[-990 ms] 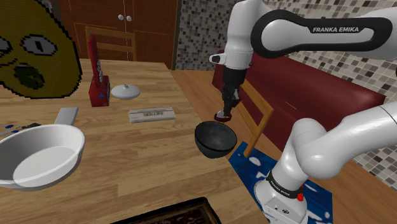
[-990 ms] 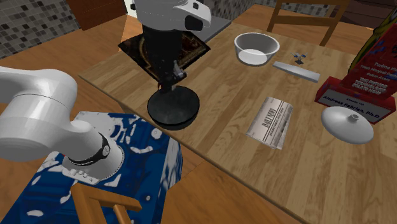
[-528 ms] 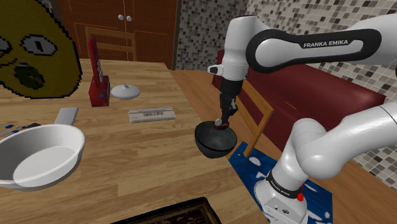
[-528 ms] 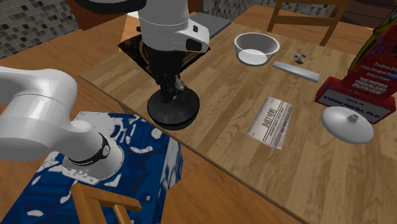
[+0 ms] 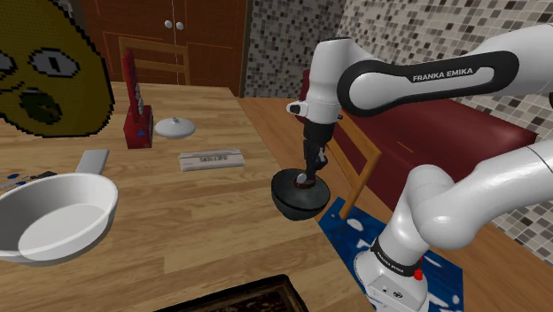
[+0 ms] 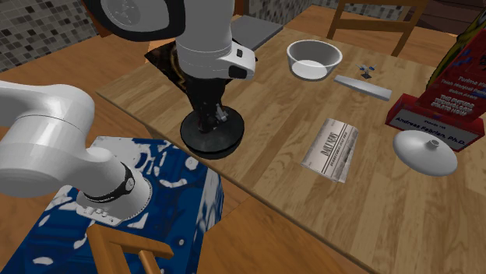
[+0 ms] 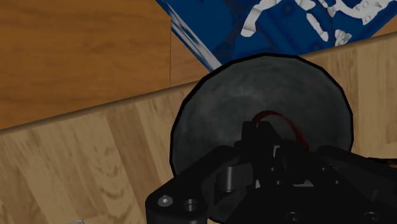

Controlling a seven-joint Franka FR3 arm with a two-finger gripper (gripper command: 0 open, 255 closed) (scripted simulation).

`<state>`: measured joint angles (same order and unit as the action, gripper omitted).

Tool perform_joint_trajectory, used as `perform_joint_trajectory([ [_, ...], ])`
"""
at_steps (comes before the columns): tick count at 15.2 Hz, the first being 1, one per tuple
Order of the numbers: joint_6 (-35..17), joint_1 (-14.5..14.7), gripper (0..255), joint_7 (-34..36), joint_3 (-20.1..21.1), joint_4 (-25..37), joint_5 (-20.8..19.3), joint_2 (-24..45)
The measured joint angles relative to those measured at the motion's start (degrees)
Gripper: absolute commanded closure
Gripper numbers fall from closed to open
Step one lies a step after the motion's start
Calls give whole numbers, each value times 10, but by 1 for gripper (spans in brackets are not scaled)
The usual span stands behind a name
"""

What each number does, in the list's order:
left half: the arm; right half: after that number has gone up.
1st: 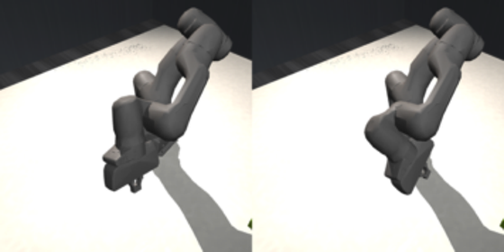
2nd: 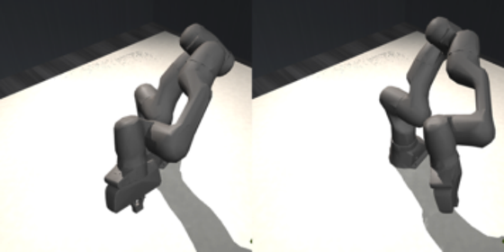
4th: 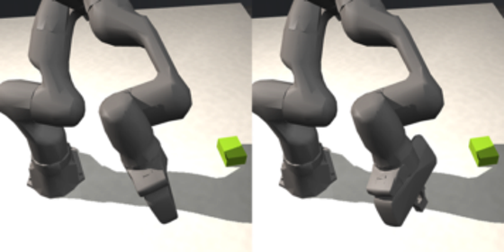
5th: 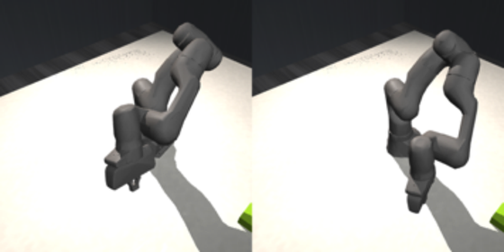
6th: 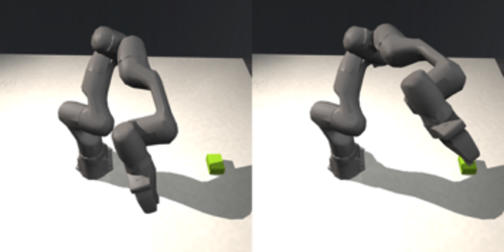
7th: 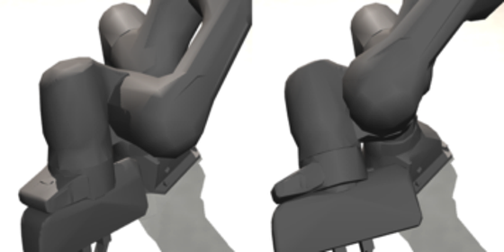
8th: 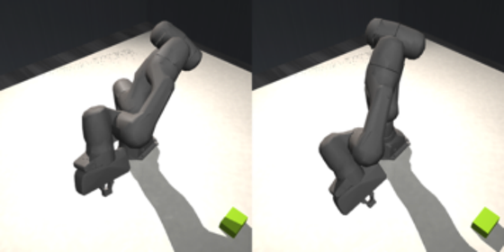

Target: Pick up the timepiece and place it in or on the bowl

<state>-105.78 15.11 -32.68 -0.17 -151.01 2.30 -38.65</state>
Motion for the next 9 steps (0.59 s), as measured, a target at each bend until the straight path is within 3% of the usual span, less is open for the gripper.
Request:
perform_joint_trajectory([
  [3, -1, 0, 255, 0, 0, -1, 0, 0],
  [4, -1, 0, 0, 0, 0, -1, 0, 0],
  [9, -1, 0, 0, 0, 0, -1, 0, 0],
])
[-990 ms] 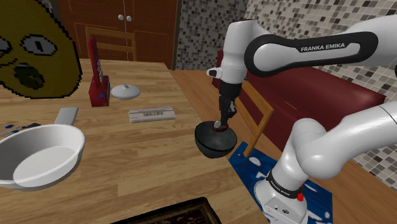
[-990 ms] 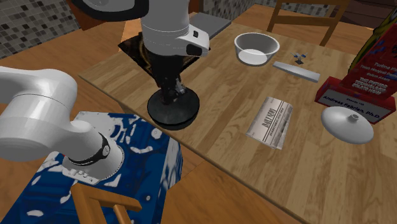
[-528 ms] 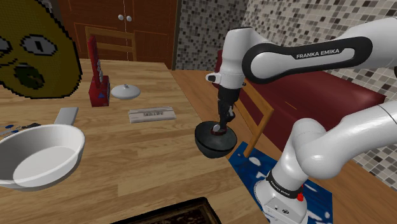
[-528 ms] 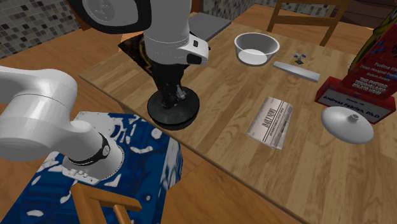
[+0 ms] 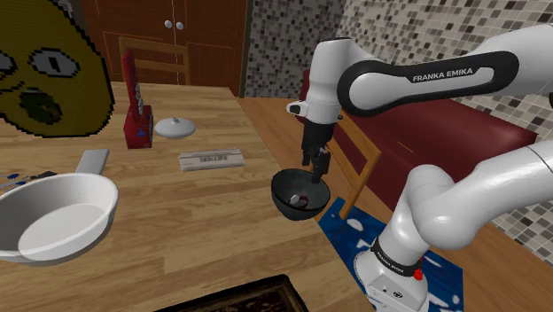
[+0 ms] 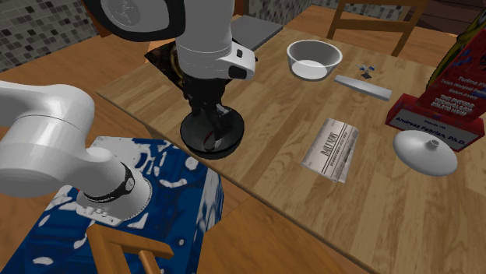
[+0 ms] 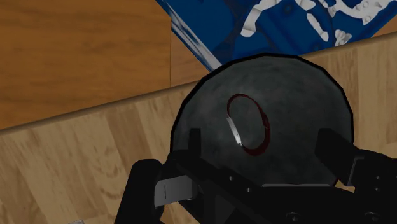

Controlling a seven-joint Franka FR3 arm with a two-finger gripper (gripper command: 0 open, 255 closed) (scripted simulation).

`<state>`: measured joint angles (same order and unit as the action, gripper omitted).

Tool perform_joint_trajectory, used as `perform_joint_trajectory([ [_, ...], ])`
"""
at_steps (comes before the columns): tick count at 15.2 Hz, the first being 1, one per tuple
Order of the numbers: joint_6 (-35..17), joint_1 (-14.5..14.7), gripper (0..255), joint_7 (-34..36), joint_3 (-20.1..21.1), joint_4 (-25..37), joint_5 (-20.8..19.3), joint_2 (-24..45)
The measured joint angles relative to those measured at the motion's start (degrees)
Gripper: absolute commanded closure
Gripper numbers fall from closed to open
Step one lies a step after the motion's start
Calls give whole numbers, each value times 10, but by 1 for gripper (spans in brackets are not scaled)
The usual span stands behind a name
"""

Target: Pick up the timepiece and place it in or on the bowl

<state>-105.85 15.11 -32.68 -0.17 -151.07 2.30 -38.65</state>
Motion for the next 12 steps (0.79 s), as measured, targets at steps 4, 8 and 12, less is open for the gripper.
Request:
perform_joint_trajectory([
  [4, 42, 0, 0, 1, -1, 42, -1, 0],
  [8, 70, -1, 0, 1, -2, 69, -2, -2],
  [12, 73, -1, 0, 1, -2, 73, -2, 0],
])
